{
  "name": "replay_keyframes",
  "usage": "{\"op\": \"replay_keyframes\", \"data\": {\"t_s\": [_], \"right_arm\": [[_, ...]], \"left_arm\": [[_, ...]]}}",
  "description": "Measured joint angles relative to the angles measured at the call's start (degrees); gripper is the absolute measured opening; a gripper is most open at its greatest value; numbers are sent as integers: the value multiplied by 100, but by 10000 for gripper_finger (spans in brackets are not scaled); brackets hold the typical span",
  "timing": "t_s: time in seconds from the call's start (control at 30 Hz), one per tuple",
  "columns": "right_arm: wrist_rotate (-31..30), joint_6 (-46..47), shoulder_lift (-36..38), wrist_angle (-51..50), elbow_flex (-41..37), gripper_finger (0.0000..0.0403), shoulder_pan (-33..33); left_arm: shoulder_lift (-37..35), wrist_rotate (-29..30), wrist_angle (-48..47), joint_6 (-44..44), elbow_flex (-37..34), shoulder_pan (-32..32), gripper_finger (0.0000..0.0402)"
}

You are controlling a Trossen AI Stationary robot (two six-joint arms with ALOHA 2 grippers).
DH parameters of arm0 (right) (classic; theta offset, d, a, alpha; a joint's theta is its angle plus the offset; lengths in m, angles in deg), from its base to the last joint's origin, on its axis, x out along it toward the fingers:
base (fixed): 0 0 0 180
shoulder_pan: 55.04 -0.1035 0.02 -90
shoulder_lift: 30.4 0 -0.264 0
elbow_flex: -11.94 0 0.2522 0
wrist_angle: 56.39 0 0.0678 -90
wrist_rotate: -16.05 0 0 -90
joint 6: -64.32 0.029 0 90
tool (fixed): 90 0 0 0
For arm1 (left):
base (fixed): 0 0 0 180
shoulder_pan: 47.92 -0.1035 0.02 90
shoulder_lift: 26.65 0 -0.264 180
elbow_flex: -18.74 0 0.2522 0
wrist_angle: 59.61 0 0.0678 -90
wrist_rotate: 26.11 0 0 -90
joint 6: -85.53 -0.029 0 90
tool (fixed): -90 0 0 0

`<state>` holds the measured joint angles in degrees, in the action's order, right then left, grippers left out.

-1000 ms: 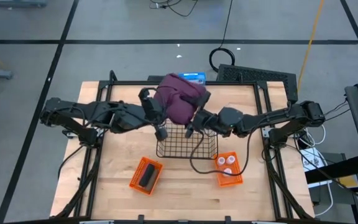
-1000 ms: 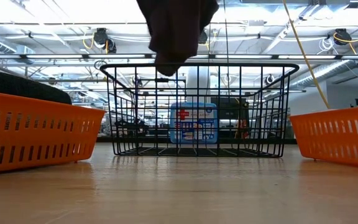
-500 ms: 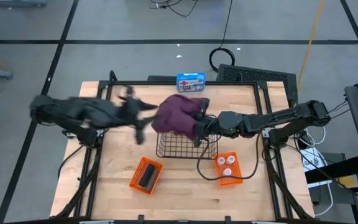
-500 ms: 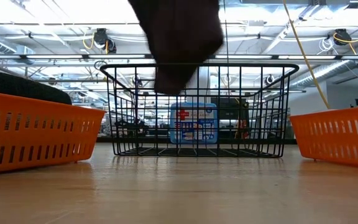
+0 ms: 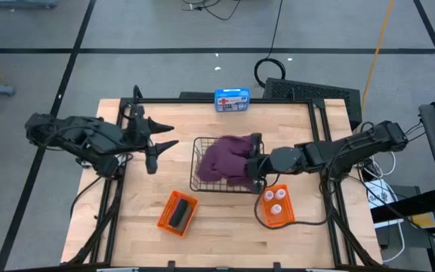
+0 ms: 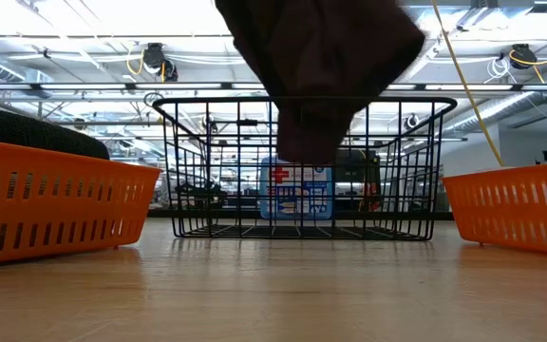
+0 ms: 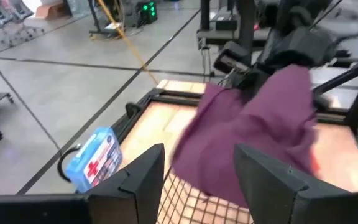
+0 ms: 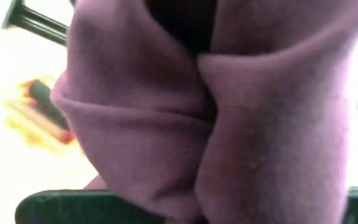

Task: Pick & Place Medicine items
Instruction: Put the violet patient gown into the black wire basket

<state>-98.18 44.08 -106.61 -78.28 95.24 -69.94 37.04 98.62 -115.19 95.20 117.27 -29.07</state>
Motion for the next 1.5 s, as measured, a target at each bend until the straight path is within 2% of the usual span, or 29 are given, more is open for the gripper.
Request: {"op": "replay_keyframes", "data": {"t_s": [0.17, 0.27, 0.37, 0.53, 0.6, 0.97, 1.1, 1.3, 1.5], "right_arm": [[1518, 518, -198, -1446, 652, 35, 485], [2047, 569, -352, -2237, 1037, 35, 934], [2539, 614, -527, -2421, 1129, 35, 1377], [4097, 614, -933, -2673, 1118, 35, 1865], [4414, 560, -1084, -2708, 1118, 35, 1919], [4464, 67, -1986, -2606, 1121, 36, 1935], [4069, -278, -2322, -2605, 1121, 42, 1934], [3885, -601, -2674, -2491, 1123, 45, 1923], [3005, -994, -2659, -2485, 1121, 82, 1781]], "left_arm": [[14, 96, 11, 102, -191, -78, 200], [88, 181, 11, 133, -208, -209, 200], [126, 182, 33, 142, -218, -298, 200], [174, 154, 41, 127, -212, -478, 200], [250, 155, 111, 113, -210, -551, 200], [358, 134, 102, 51, -216, -684, 200], [335, 134, 140, -6, -212, -728, 200], [338, 134, 137, -8, -212, -728, 200], [342, 132, 133, -12, -212, -728, 200]]}}
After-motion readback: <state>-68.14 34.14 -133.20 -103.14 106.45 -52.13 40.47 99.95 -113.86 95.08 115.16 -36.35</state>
